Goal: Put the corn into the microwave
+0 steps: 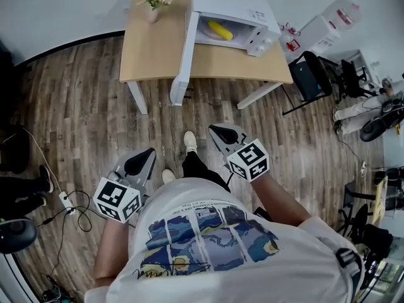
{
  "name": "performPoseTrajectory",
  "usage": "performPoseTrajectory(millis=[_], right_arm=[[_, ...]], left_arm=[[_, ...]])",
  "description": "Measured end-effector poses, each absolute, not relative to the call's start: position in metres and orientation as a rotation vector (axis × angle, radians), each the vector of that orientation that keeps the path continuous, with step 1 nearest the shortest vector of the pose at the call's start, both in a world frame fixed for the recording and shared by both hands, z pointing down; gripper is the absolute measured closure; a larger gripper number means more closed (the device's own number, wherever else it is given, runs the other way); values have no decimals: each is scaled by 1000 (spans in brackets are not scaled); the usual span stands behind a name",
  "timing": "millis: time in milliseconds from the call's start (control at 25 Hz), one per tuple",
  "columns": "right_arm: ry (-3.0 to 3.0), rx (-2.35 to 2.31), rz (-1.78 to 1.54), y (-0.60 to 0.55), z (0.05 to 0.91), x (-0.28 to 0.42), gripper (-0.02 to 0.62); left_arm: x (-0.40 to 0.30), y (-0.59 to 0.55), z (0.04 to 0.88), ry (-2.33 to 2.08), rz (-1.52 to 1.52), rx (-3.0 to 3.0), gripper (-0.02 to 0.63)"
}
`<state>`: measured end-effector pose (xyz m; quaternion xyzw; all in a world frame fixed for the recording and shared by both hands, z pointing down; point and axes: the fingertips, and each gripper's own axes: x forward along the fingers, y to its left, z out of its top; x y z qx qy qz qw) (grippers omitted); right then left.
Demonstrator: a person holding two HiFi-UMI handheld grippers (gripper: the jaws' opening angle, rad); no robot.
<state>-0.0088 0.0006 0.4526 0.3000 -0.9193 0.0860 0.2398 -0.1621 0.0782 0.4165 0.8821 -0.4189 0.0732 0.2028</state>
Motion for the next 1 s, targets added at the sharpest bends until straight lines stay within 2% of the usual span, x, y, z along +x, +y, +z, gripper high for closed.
performPoseTrajectory(millis=[1000], right_arm=[[-2467, 886, 265, -9, 461, 12, 588]], left_arm=[[-147, 51, 424, -1080, 219, 2482, 598]])
